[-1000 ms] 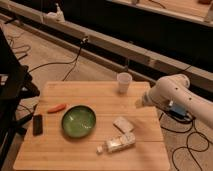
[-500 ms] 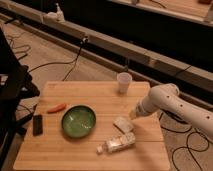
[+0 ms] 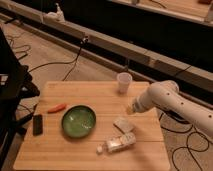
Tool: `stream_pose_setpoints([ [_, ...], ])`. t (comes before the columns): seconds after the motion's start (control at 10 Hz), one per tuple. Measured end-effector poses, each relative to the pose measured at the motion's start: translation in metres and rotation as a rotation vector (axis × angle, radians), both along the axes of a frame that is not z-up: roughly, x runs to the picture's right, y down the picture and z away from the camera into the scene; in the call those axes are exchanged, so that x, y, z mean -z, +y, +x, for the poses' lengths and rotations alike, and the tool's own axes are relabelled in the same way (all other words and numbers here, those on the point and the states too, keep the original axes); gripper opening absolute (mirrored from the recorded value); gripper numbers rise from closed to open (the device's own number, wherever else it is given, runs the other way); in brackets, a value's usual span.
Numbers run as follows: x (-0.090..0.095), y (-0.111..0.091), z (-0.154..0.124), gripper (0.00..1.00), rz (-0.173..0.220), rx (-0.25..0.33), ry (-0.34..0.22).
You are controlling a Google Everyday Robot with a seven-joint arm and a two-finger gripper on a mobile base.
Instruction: Wipe the white sponge on the table
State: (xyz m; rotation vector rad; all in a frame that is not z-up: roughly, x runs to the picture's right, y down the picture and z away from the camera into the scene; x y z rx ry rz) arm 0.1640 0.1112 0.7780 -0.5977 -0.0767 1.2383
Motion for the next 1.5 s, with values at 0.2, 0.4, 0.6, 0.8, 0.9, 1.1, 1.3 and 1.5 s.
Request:
stream_pose_setpoints([
  [0.2, -0.007, -0.006, 0.014, 0.56, 0.014, -0.010, 0.023],
  [0.4, -0.014, 0.005, 0.011, 0.73, -0.004, 0.005, 0.024],
  [0.6, -0.021, 0.023, 0.001, 0.80, -0.044, 0.027, 0.018],
  [0.8, -0.027, 0.042, -0.007, 0.80, -0.085, 0.041, 0.011],
  [0.9, -0.030, 0.053, -0.011, 0.80, -0.112, 0.048, 0.008],
  [1.1, -0.037, 0.074, -0.019, 0.80, -0.160, 0.063, 0.001],
  [1.3, -0.041, 0.089, -0.027, 0.80, -0.197, 0.075, -0.008],
  [1.5, -0.047, 0.103, -0.036, 0.79, -0.234, 0.088, -0.017],
])
